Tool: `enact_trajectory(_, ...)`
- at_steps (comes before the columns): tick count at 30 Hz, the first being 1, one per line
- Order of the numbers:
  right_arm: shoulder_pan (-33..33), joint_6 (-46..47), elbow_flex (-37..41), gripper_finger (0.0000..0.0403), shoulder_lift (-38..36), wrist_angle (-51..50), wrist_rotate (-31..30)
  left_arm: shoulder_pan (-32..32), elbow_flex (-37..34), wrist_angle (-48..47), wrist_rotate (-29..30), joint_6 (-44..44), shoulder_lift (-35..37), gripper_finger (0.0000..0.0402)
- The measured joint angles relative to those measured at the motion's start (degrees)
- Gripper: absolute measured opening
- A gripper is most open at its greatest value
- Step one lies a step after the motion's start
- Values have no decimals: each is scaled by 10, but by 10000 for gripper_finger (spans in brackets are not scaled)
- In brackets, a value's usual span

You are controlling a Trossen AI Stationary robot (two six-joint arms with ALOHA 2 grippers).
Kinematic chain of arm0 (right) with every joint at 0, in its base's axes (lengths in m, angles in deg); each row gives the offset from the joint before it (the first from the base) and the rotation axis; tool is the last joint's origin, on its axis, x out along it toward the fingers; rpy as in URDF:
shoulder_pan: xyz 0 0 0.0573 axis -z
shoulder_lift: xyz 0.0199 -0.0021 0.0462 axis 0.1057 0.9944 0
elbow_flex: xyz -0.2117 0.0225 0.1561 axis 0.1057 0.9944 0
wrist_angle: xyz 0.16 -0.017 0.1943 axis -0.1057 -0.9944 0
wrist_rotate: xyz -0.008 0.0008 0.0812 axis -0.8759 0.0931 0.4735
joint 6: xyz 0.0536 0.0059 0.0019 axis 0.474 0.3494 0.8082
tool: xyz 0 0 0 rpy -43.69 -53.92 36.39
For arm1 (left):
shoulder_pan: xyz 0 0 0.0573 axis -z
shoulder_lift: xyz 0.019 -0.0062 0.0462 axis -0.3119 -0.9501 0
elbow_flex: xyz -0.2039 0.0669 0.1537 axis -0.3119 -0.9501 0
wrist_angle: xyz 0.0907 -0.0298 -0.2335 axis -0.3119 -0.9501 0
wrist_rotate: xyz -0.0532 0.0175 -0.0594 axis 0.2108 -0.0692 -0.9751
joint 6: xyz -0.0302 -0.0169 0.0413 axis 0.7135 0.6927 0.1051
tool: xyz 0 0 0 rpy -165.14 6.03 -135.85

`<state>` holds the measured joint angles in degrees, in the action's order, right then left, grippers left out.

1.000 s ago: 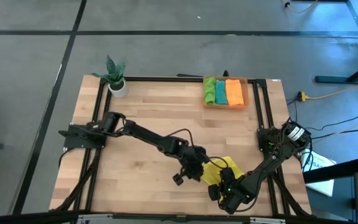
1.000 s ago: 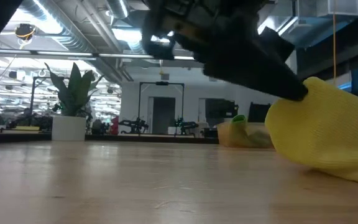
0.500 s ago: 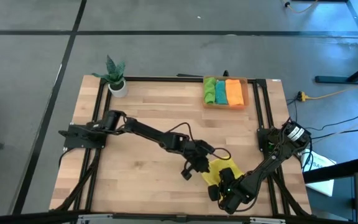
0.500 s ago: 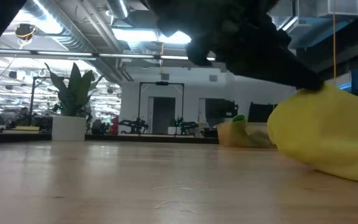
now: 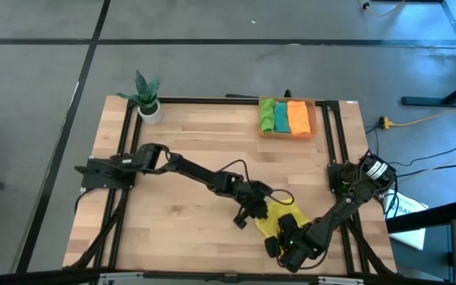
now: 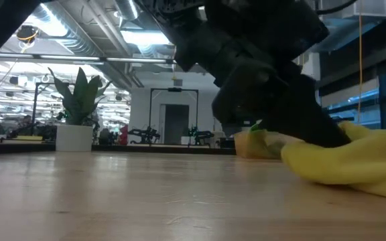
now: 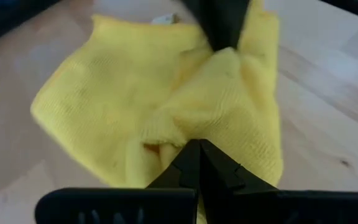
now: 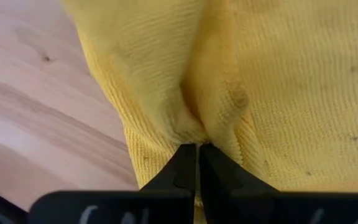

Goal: Roll microfiber towels into tight, uniform cylinder then place into a basket
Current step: Fold the yellow towel

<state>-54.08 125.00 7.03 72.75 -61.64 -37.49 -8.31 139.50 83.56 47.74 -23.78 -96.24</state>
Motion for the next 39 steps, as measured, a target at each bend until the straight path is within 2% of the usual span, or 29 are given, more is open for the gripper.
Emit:
enact_trajectory(7, 2, -58, 0, 12, 0, 5, 1, -23, 0, -32, 2, 66, -5, 0)
enact_trajectory(11, 2, -83, -1, 12, 0, 3, 1, -24, 1, -57, -20, 77, -12, 0)
enact_trajectory(19, 5, -155, -1, 12, 0, -8, 7, 1, 2, -86, -20, 100, -12, 0)
enact_trajectory(25, 25, -253, -2, 12, 0, -43, 13, 19, 3, -118, -20, 164, -10, 0)
enact_trajectory(31, 50, -343, -2, 12, -2, -76, 24, 45, 2, -119, -20, 168, -11, 0)
enact_trajectory(39, 56, -343, 2, 12, -48, -95, 21, 36, -3, -135, -8, 179, 13, 0)
